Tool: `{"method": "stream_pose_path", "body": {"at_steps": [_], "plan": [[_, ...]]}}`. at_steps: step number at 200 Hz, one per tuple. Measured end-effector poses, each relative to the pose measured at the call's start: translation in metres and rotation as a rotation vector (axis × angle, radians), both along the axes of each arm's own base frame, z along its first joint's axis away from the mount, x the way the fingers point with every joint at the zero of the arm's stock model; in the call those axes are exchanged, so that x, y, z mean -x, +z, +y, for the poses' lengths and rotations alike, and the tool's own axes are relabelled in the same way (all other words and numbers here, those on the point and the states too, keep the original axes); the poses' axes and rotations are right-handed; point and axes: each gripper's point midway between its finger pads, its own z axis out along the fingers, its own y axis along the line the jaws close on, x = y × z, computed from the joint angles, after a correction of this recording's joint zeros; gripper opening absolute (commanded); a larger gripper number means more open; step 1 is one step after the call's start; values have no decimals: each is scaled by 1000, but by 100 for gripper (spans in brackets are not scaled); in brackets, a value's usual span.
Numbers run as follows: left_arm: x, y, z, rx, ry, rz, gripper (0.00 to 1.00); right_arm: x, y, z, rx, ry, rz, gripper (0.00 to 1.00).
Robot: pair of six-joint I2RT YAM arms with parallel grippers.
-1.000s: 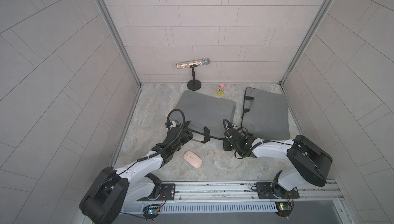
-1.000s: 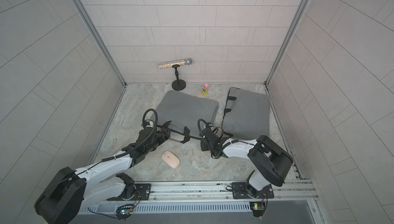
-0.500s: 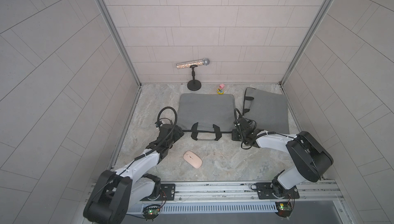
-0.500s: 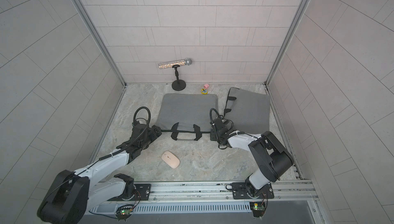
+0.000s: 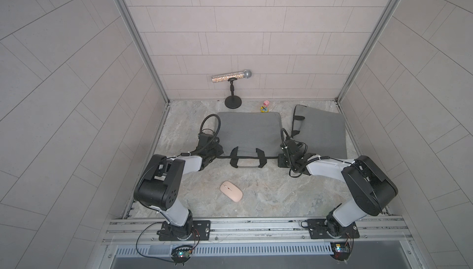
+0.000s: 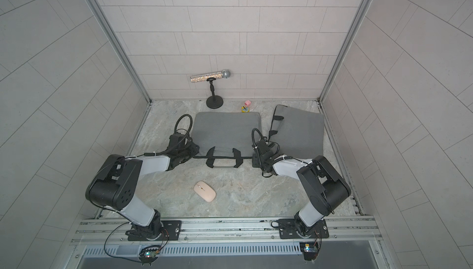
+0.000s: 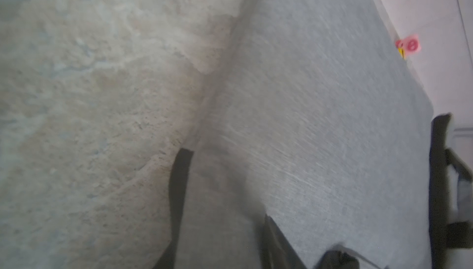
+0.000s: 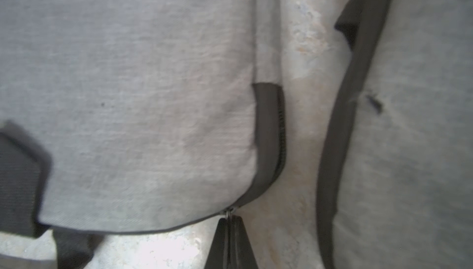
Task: Put the mouse into the laptop bag
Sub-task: Unzip the zipper on the zippered laptop bag.
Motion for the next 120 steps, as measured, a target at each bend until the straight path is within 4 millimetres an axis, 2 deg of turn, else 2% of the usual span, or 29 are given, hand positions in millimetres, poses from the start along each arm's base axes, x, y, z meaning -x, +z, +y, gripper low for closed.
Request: {"method": "stream_pose_path", "body": {"at_steps": [40,84,120], "plan": [[3,5,5,19,32,-33,20,15,1,25,52,76,6,0],[28,15,18,-4,82,-55,18,26,1,55,119,140,20,0],[51,26,30,-52,134,-61,8,31,1,76,177,178,25,0]]}}
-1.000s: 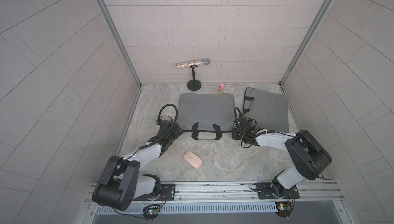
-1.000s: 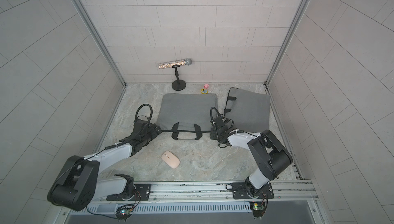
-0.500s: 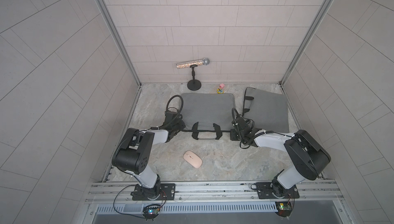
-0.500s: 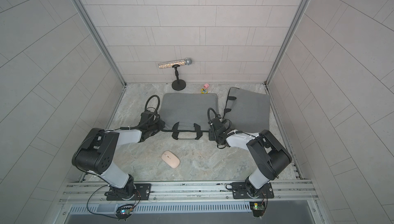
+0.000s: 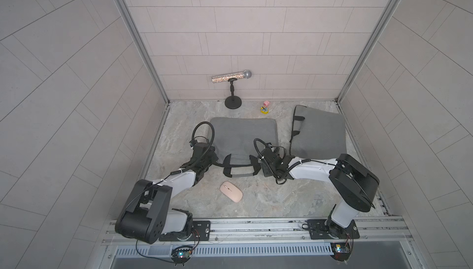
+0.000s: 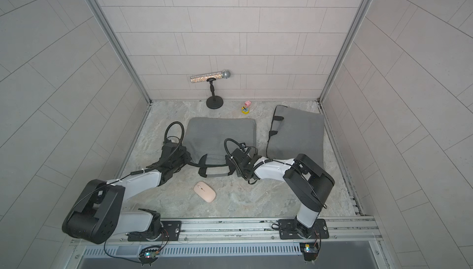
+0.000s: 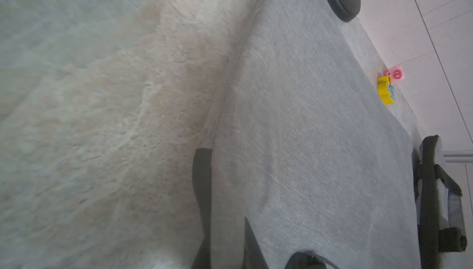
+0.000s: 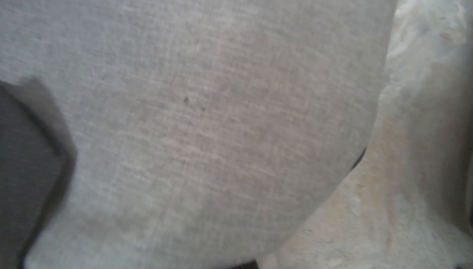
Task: Put the mouse into the laptop bag
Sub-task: Unzip the zipper on the zippered laptop bag.
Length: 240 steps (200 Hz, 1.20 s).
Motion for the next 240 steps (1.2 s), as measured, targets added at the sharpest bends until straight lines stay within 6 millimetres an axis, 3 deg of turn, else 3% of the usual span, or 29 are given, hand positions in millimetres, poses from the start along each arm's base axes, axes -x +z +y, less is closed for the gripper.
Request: {"method": "stream_pose_path", "body": {"at_steps": [43,72,96,240], "plan": [[25,4,20,-63,66,30,2,-7,0,-13,-63,-40,2,0],[30,-1,27,-67,83,57,0,-8,0,-34,-105,-79,11,0],[31,-5,27,-63,81,74,0,-3,-1,-37,-119,-71,18,0],[34,-1,31,-67,80,88,0,37,8,11,-163,88,70,0]]}}
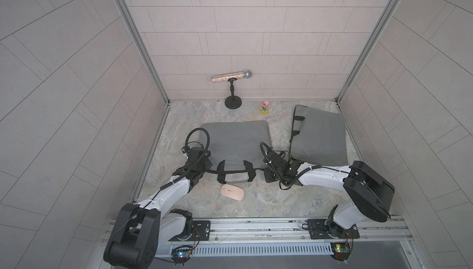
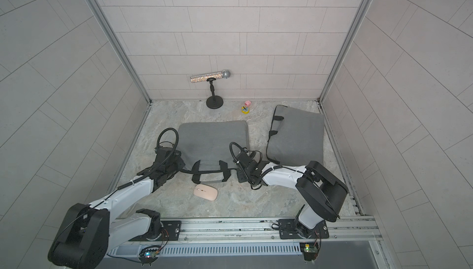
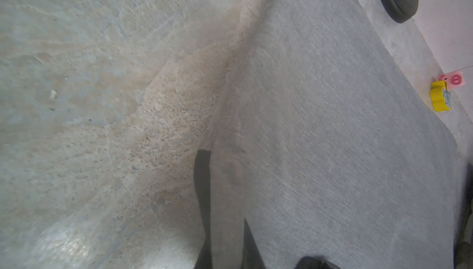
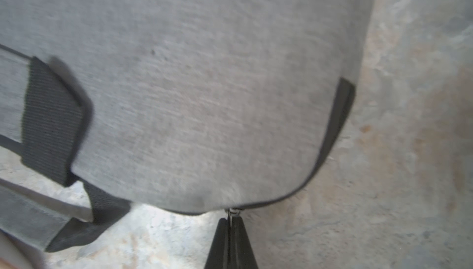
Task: Put the mouse into the laptop bag
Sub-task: Unzip the zipper on the zippered laptop bag.
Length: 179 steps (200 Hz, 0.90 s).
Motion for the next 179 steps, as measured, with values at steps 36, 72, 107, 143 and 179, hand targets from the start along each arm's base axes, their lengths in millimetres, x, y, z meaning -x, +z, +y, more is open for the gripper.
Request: {"method": "stream_pose_path", "body": {"at_steps": [36,72,107,143,179], "plan": [[-1,0,5,-15,17,-4,0,-2,-1,10,7,3,20,0],[-1,1,8,-30,32,-6,0,-6,-5,15,28,5,39,0],[9,9,15,-36,55,-20,0,-30,-8,5,34,-55,52,0],[21,18,5,39,17,-78,0,-81,-6,-23,10,-169,37,0],[24,12,-12,107,-40,-45,0,-102,-1,-37,24,-210,32,0]]}}
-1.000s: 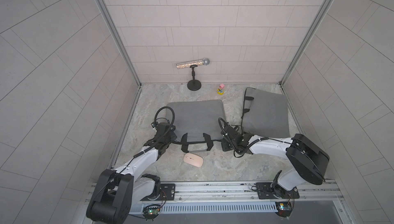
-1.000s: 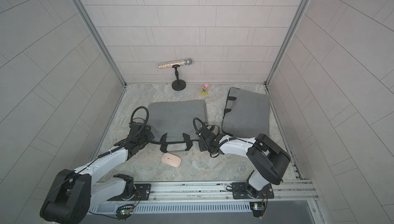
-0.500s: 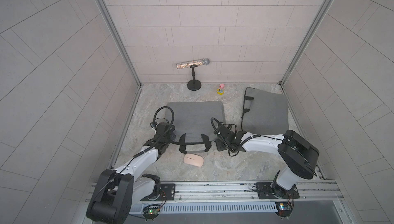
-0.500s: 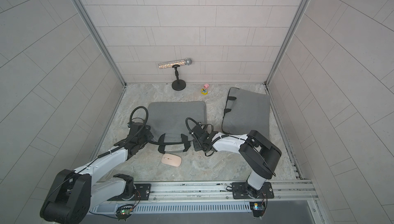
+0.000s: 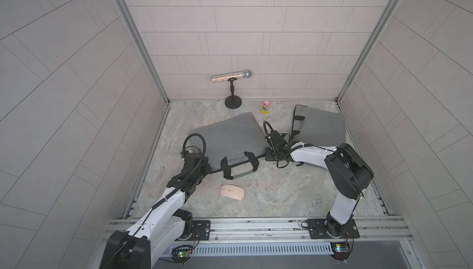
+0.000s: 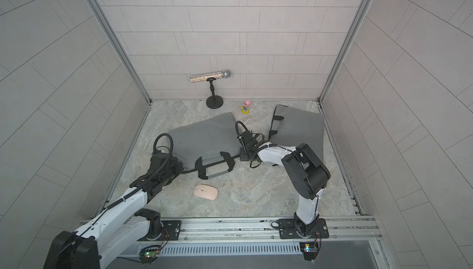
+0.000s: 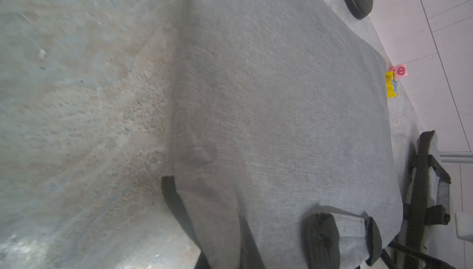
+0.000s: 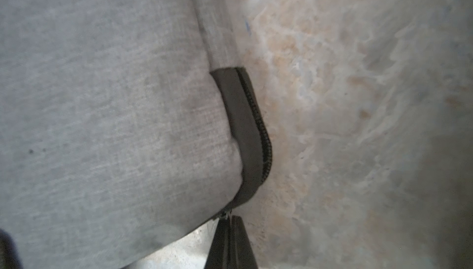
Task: Put the mouse into the laptop bag
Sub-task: Unzip the zipper on the zippered laptop bag.
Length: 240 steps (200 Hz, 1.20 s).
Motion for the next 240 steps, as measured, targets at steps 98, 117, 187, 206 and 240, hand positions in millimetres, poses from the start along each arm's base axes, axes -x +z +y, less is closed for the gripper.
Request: {"method": "stream_pose_path", "body": {"at_steps": [98,117,187,206,240], "plan": [[4,3,-14,12,-12,-32,0,31,-3,20,60,84,1,0],[5,2,-10,-5,4,-29,0,44,3,29,66,117,-3,0],[7,-3,2,-65,47,-14,0,75,11,44,103,199,-2,0],[9,-1,5,-76,53,-20,0,74,6,33,103,179,15,0],[13,5,5,-70,41,-19,0,53,1,3,94,101,45,0]]}}
